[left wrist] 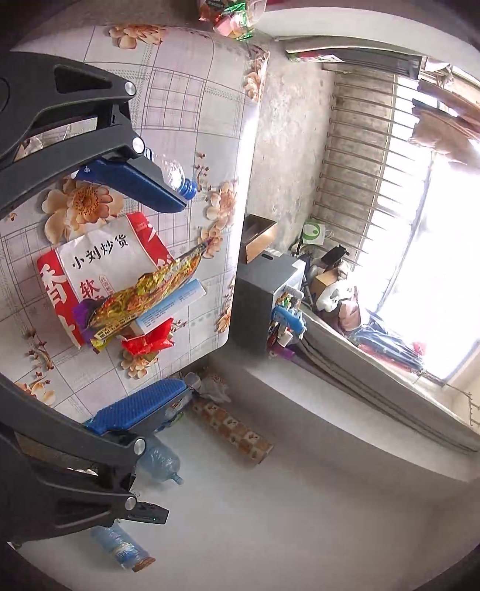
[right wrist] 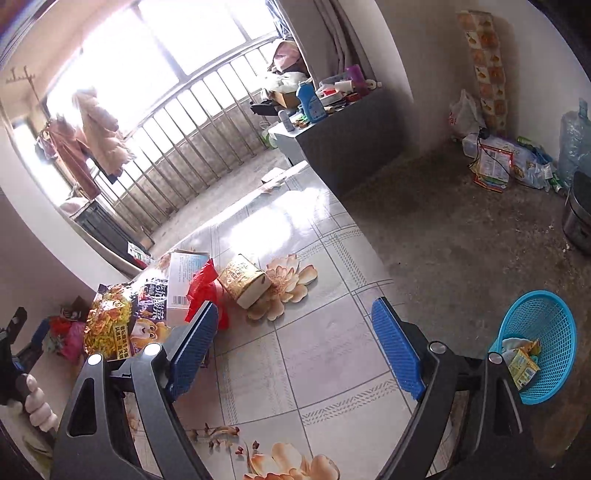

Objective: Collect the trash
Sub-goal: 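Move both tools back to the table around the clear Pepsi bottle, then close the left tool on the Pepsi bottle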

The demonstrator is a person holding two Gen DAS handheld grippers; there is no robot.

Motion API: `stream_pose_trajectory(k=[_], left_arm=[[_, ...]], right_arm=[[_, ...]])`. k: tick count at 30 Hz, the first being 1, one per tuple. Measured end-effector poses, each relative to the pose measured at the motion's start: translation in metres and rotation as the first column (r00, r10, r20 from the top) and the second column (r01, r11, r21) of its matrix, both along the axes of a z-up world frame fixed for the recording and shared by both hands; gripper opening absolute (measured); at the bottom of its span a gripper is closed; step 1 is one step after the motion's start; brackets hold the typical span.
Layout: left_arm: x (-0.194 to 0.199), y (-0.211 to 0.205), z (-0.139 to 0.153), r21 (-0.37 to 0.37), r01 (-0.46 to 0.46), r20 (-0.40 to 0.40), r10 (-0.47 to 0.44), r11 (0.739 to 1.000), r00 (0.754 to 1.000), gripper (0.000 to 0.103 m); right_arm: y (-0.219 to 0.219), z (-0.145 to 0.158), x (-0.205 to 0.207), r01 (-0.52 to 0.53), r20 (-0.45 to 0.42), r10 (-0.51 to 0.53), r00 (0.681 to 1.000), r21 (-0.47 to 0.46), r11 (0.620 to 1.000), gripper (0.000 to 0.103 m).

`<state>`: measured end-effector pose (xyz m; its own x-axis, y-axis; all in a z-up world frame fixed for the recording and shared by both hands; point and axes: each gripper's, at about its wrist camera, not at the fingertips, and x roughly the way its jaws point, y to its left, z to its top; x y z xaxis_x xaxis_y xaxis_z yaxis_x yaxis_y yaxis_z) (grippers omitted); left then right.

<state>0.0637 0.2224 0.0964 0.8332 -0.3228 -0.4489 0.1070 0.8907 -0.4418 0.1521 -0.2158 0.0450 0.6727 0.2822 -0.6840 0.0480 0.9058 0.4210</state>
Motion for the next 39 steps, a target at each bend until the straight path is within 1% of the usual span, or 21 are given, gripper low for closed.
stream_pose_trajectory(k=[2,4,6,8,11,16,18,20,21,23,24,26,30,31,34,39], left_arm=[[0.007,0.031,-0.014,-0.018,-0.062,-0.036,0.061,0.998,0.998,0.087],[0.018,0.059,-0.033,-0.014,-0.122,-0.106,0.12,0.992,0.987,0.087],[0.034,0.077,-0.054,-0.021,-0.128,-0.184,0.122,0.992,0.975,0.087],[0.046,0.09,-0.075,-0.061,-0.12,-0.253,0.101,0.991,0.962,0.087],[0.06,0.088,-0.1,-0.063,-0.111,-0.307,0.086,0.992,0.948,0.086],[0.075,0.079,-0.125,-0.064,-0.095,-0.361,0.065,0.993,0.93,0.086],[0.079,0.077,-0.131,-0.062,-0.101,-0.375,0.071,0.993,0.924,0.086],[0.083,0.075,-0.133,-0.095,-0.093,-0.38,0.05,0.991,0.924,0.086],[0.084,0.074,-0.133,-0.09,-0.097,-0.381,0.056,0.991,0.923,0.086],[0.086,0.07,-0.134,-0.073,-0.096,-0.386,0.06,0.993,0.92,0.086],[0.087,0.068,-0.135,-0.081,-0.089,-0.392,0.05,0.993,0.919,0.086],[0.093,0.065,-0.142,-0.13,-0.063,-0.418,0.003,0.99,0.908,0.086],[0.096,0.054,-0.154,-0.214,-0.023,-0.459,-0.079,0.977,0.885,0.086],[0.095,0.05,-0.156,-0.225,-0.016,-0.461,-0.092,0.974,0.883,0.086],[0.09,0.04,-0.155,-0.204,0.006,-0.45,-0.099,0.979,0.888,0.086],[0.085,0.027,-0.155,-0.201,0.047,-0.456,-0.136,0.978,0.879,0.086]], right_arm=[[0.015,-0.008,0.018,-0.024,-0.024,0.025,0.999,0.022,0.999,0.083],[0.028,-0.017,0.038,-0.036,-0.061,0.038,0.997,0.035,0.999,0.083],[0.042,-0.024,0.057,-0.043,-0.085,0.046,0.995,0.037,0.998,0.083],[0.052,-0.034,0.076,-0.048,-0.112,0.053,0.992,0.046,0.998,0.083],[0.06,-0.047,0.101,-0.033,-0.151,0.04,0.988,0.045,0.998,0.083],[0.07,-0.066,0.137,-0.029,-0.202,0.042,0.978,0.067,0.997,0.083],[0.078,-0.072,0.147,-0.048,-0.212,0.062,0.975,0.071,0.996,0.083],[0.09,-0.076,0.157,-0.079,-0.213,0.09,0.973,0.06,0.995,0.083],[0.095,-0.078,0.16,-0.091,-0.215,0.101,0.971,0.058,0.994,0.083],[0.105,-0.082,0.165,-0.125,-0.224,0.141,0.964,0.083,0.989,0.083],[0.109,-0.083,0.167,-0.137,-0.225,0.154,0.962,0.088,0.987,0.083],[0.12,-0.084,0.171,-0.163,-0.223,0.172,0.96,0.058,0.985,0.083],[0.135,-0.088,0.171,-0.221,-0.218,0.226,0.949,0.048,0.974,0.083],[0.139,-0.087,0.169,-0.24,-0.213,0.245,0.946,0.047,0.97,0.082],[0.15,-0.088,0.161,-0.315,-0.205,0.321,0.925,0.063,0.947,0.078],[0.169,-0.087,0.143,-0.394,-0.216,0.391,0.895,0.033,0.919,0.073]])
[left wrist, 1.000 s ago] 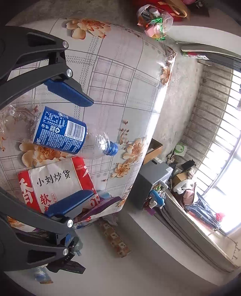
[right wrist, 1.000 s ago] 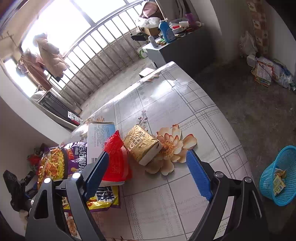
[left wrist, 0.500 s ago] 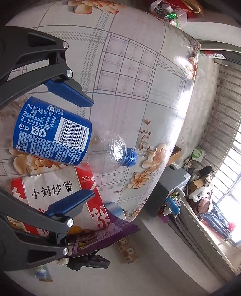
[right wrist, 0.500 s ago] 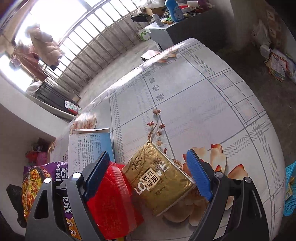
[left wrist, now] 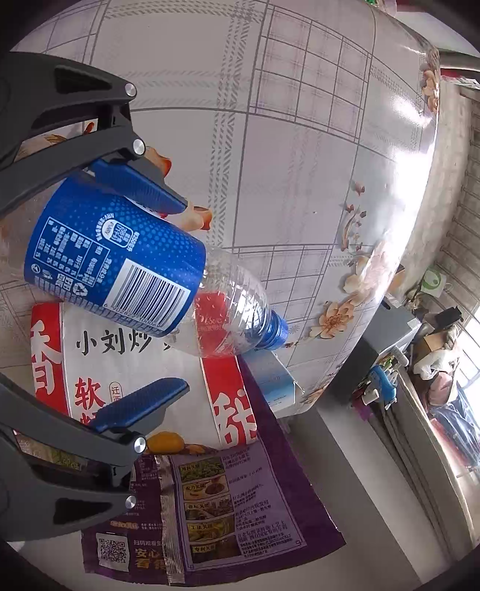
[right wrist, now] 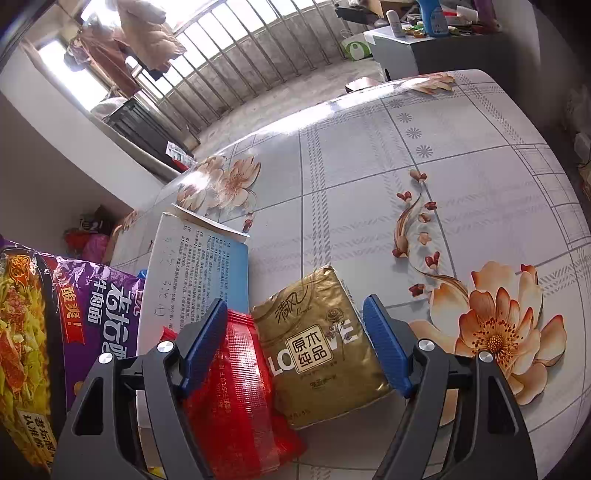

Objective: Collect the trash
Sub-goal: 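Close the left tool on the Pepsi bottle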

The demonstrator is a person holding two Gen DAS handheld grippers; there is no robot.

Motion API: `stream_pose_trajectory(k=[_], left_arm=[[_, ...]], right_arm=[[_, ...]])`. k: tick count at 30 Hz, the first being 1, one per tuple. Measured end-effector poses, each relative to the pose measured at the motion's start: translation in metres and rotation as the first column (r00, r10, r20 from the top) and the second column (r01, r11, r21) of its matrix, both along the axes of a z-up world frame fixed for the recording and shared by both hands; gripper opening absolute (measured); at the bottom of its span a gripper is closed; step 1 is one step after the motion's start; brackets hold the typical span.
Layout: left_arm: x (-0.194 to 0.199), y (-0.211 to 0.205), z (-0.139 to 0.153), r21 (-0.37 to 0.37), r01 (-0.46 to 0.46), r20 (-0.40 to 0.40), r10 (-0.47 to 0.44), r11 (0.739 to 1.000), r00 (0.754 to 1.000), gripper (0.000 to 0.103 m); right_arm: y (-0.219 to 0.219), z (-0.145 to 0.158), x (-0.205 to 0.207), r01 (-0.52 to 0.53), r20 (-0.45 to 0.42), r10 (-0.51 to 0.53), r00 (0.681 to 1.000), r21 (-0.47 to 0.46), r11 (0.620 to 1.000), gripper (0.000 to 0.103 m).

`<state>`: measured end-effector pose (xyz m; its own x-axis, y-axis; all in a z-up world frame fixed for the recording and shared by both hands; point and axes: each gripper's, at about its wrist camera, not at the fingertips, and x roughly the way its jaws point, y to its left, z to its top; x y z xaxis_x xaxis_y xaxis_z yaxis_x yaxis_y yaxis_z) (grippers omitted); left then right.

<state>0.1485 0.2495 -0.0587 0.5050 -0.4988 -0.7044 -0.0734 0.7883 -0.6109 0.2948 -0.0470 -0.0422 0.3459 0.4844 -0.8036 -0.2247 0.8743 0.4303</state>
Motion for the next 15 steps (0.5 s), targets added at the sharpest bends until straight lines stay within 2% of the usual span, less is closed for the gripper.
stream_pose_trajectory(k=[7,15], left_arm=[[-0.017,-0.009,-0.004,-0.029,0.051,-0.017,-0.052,0.998,0.999,0.086],[-0.036,-0.021,-0.005,-0.045,0.098,-0.027,-0.099,0.994,0.995,0.086]], right_arm=[[0.017,0.0,-0.035,-0.032,-0.018,0.032,0.999,-0.01,0.999,0.073],[0.002,-0.004,-0.08,-0.02,-0.059,0.024,0.998,0.068,0.997,0.072]])
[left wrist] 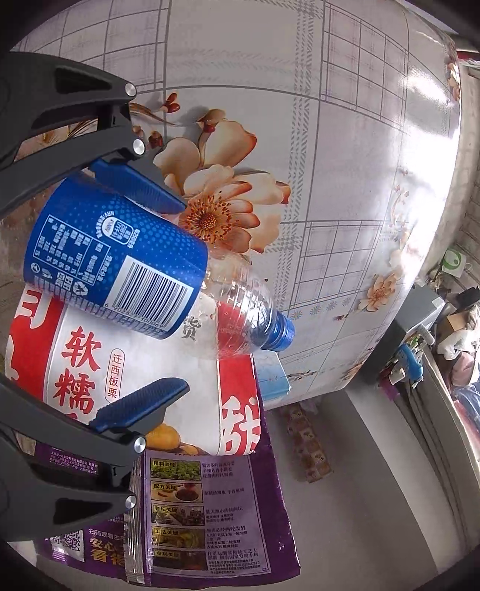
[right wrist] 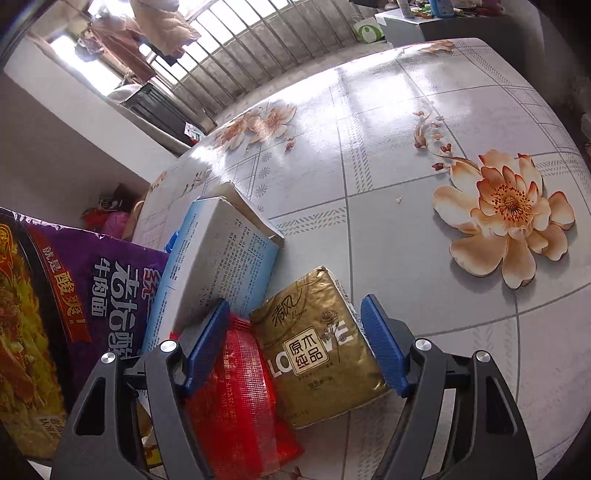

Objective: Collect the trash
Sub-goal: 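Close the left tool on the Pepsi bottle, then lift the bottle with the left tool while the right tool closes on it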

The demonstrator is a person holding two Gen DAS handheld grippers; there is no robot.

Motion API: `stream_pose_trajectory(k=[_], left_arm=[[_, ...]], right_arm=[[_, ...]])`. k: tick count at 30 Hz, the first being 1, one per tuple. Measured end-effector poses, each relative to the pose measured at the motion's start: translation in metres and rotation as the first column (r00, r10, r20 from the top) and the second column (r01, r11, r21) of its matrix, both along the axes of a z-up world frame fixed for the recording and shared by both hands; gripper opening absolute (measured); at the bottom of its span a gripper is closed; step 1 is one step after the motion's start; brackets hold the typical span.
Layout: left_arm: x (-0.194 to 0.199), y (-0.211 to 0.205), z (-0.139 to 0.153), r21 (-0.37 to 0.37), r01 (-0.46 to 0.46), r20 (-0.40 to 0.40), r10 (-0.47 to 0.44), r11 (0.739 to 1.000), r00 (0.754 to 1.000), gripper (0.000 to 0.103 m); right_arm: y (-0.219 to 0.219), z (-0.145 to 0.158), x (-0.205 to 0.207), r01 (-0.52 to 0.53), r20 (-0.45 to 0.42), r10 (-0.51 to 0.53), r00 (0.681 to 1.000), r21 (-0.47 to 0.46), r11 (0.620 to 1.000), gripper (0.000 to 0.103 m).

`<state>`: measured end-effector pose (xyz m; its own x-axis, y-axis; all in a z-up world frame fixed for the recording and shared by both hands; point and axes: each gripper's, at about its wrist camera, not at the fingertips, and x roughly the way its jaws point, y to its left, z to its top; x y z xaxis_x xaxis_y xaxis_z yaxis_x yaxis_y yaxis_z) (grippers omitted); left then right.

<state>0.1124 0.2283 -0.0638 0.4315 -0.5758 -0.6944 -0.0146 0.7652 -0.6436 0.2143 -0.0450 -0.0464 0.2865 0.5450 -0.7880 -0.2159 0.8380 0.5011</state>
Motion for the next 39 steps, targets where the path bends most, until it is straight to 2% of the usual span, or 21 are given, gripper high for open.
stream_pose_trajectory(k=[5,10,14,19,24,26,29,32,36,39], left_arm=[[-0.013,-0.009,-0.002,-0.023,0.018,-0.023,-0.019,1.0,1.0,0.086],[-0.023,-0.003,0.003,-0.04,0.012,-0.015,-0.012,0.999,1.0,0.086],[-0.033,0.004,0.011,-0.024,0.001,-0.003,-0.001,1.0,1.0,0.086],[-0.044,0.016,0.026,0.002,-0.033,0.029,0.033,0.999,0.999,0.086],[-0.053,0.03,0.037,0.083,-0.108,0.071,0.102,0.991,0.992,0.085],[-0.054,0.038,0.038,0.119,-0.148,0.07,0.14,0.982,0.988,0.079],[-0.056,0.051,0.036,0.119,-0.203,0.069,0.196,0.972,0.978,0.073],[-0.061,0.064,0.032,0.129,-0.245,0.08,0.236,0.961,0.968,0.066],[-0.072,0.084,0.026,0.097,-0.266,0.063,0.261,0.959,0.963,0.056],[-0.08,0.098,0.024,0.062,-0.293,0.072,0.288,0.954,0.955,0.047]], right_arm=[[-0.013,0.001,-0.017,0.031,-0.003,-0.031,1.0,0.029,0.999,0.072],[-0.036,0.008,-0.017,0.081,0.008,-0.082,0.997,0.034,0.996,0.073],[-0.048,0.016,-0.025,0.105,0.032,-0.106,0.994,0.024,0.994,0.078],[-0.062,0.031,-0.041,0.143,0.08,-0.145,0.986,0.026,0.989,0.079],[-0.086,0.064,-0.066,0.219,0.17,-0.225,0.959,0.051,0.974,0.079],[-0.097,0.082,-0.077,0.239,0.225,-0.249,0.942,0.072,0.968,0.079],[-0.11,0.109,-0.093,0.257,0.278,-0.277,0.92,0.105,0.961,0.079],[-0.104,0.137,-0.106,0.224,0.332,-0.258,0.907,0.137,0.965,0.079],[-0.068,0.166,-0.122,0.131,0.384,-0.198,0.902,0.192,0.973,0.079],[-0.023,0.169,-0.127,0.036,0.363,-0.122,0.924,0.236,0.971,0.079]])
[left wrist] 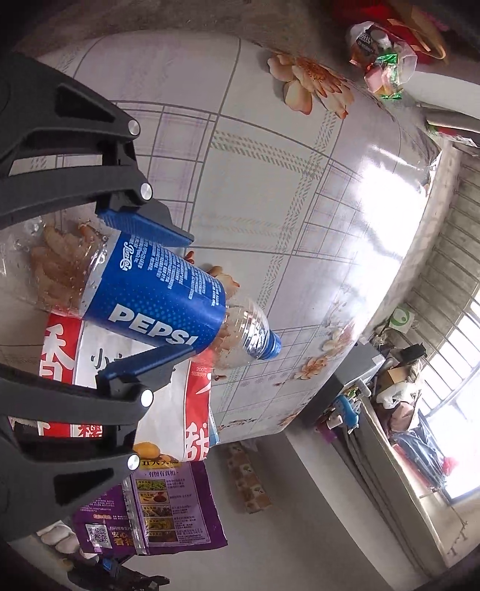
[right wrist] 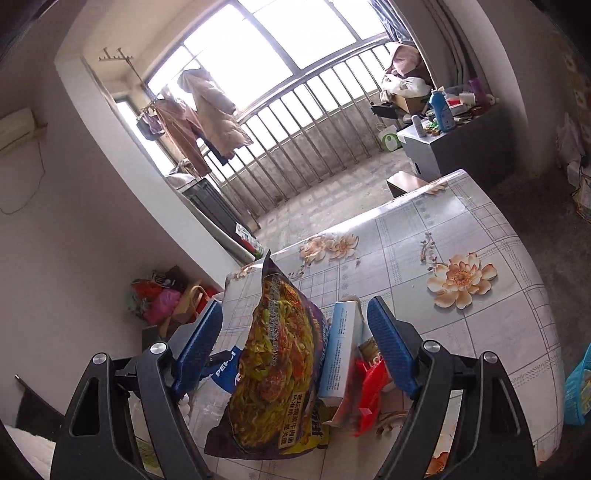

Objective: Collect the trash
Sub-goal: 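Lift the bottle with the left tool while the right tool closes on it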

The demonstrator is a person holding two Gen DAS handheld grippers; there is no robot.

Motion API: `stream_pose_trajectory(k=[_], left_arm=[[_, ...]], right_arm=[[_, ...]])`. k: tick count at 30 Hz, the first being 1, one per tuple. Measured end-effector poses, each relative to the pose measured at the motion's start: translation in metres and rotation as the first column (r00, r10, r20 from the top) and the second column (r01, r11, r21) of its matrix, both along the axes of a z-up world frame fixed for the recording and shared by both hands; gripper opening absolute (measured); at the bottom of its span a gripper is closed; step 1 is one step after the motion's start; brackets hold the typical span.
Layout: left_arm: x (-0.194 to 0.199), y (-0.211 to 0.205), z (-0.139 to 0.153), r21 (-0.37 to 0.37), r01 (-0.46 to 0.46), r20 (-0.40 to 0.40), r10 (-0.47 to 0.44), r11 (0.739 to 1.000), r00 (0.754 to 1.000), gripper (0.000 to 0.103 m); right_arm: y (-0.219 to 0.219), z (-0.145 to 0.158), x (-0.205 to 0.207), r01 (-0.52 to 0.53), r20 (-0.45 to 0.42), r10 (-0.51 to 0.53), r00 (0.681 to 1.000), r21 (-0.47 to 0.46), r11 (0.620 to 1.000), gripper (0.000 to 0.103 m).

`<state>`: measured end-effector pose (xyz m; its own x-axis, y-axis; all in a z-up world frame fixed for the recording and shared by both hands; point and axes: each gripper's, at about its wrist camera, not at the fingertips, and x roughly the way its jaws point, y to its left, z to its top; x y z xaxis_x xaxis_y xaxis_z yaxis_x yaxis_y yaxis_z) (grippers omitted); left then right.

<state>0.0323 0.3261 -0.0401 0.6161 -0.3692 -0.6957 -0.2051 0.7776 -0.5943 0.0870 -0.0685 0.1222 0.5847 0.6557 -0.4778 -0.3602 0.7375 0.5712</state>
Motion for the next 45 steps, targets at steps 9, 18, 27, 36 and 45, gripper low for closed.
stream_pose_trajectory(k=[9,18,27,36,45], left_arm=[[-0.023,0.035,-0.007,-0.012,-0.058,0.024,0.059,0.998,0.998,0.039],[-0.035,0.044,-0.021,-0.057,-0.038,0.024,0.04,0.998,0.999,0.039],[-0.039,0.039,-0.039,-0.079,-0.03,0.009,0.031,0.996,0.999,0.039],[-0.051,0.027,-0.045,-0.092,0.018,0.009,-0.017,0.996,1.0,0.039],[-0.04,0.006,-0.048,-0.102,0.114,0.027,-0.112,0.988,0.993,0.039]], right_arm=[[0.152,-0.055,0.023,-0.222,-0.226,0.201,0.953,-0.071,0.972,0.078],[0.174,-0.043,0.008,-0.232,-0.18,0.206,0.962,-0.136,0.963,0.079],[0.212,-0.008,-0.03,-0.409,-0.101,0.408,0.907,0.011,0.912,0.079],[0.244,-0.087,0.006,-0.28,-0.311,0.19,0.931,-0.277,0.919,0.079],[0.234,-0.122,0.033,-0.202,-0.343,0.052,0.938,-0.417,0.886,0.079]])
